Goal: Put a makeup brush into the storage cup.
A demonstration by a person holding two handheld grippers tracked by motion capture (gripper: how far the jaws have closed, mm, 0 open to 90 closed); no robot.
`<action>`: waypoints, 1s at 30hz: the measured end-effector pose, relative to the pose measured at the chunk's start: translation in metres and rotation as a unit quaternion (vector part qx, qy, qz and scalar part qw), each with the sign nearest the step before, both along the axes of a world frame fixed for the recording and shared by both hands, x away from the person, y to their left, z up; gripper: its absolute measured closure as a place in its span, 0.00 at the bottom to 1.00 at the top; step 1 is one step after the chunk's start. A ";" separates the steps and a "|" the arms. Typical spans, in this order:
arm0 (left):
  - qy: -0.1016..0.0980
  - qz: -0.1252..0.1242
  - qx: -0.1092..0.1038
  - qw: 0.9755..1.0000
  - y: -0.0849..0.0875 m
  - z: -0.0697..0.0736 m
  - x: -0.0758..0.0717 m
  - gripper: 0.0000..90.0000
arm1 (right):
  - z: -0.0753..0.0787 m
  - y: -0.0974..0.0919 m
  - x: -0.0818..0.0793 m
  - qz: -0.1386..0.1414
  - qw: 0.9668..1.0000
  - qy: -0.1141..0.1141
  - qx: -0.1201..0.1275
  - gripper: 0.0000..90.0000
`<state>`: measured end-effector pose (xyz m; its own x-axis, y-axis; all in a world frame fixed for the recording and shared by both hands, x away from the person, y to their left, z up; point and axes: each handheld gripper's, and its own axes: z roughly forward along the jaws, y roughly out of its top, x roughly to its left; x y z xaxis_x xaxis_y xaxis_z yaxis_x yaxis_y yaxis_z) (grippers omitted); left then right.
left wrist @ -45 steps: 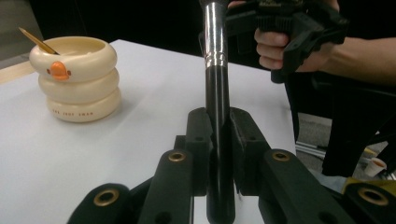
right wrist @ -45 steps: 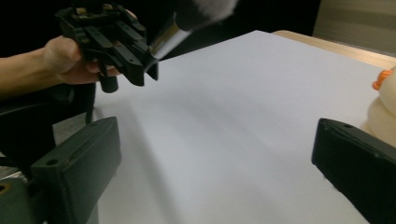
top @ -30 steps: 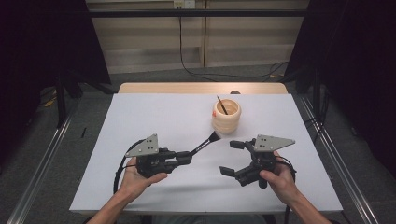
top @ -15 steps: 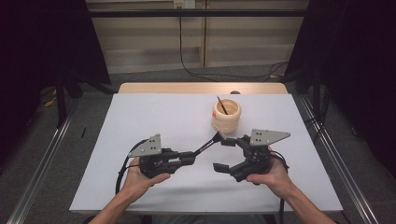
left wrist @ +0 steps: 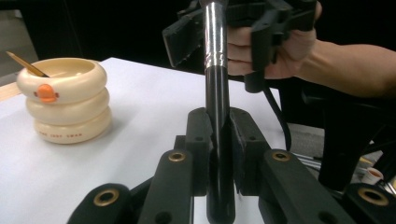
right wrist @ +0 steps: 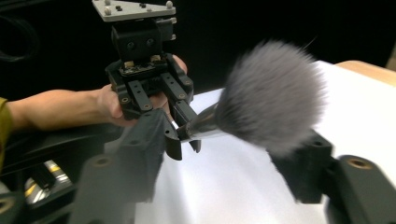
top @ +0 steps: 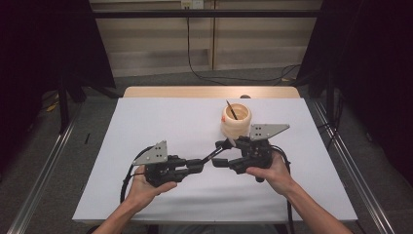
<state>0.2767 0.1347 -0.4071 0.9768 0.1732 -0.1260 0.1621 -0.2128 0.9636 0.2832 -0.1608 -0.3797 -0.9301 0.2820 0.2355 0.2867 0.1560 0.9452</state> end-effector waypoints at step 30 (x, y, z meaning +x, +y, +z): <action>-0.001 -0.016 0.010 1.000 -0.003 -0.007 -0.001 0.87 | -0.003 -0.004 0.003 0.054 0.998 0.019 0.010 0.82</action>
